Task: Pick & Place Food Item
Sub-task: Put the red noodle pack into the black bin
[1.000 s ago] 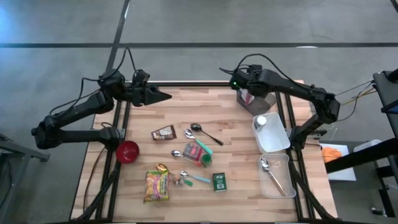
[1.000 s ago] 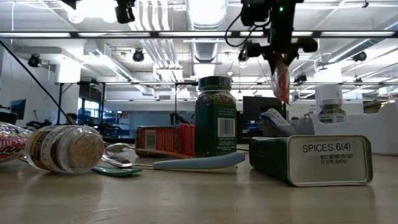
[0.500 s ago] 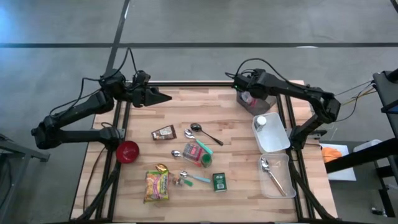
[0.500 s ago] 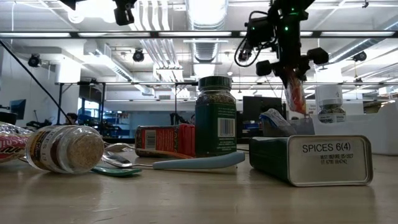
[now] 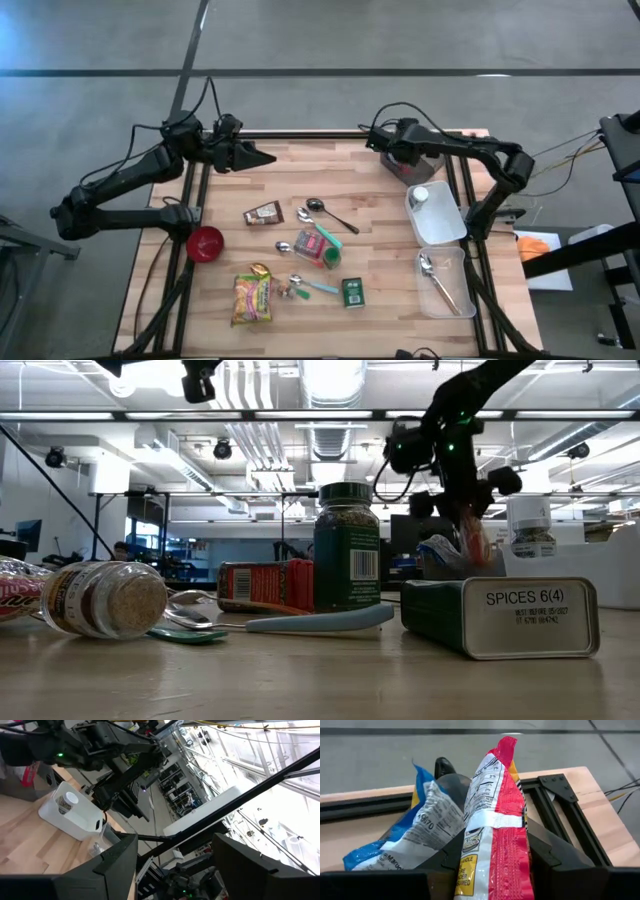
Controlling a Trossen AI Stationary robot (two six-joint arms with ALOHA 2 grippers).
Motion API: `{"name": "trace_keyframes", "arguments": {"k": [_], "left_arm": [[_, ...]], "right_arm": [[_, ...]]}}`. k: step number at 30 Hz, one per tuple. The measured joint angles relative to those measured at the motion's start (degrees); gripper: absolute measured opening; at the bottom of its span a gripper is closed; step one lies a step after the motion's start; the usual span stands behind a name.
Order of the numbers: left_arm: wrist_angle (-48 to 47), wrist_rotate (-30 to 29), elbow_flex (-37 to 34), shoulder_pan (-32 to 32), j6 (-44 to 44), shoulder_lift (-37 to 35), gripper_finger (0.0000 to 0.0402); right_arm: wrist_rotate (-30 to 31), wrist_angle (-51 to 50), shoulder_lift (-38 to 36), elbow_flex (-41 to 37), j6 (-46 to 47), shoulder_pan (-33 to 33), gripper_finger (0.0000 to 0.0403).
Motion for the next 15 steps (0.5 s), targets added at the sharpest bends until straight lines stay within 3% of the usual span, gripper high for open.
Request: {"name": "trace_keyframes", "arguments": {"k": [15], "left_arm": [[-1.25,0.37,-0.01,0.04,0.51,0.02,0.0257]], "right_arm": [[-1.59,1.62,6.4,-0.02,1.15,-0.35,0.0117]]}}
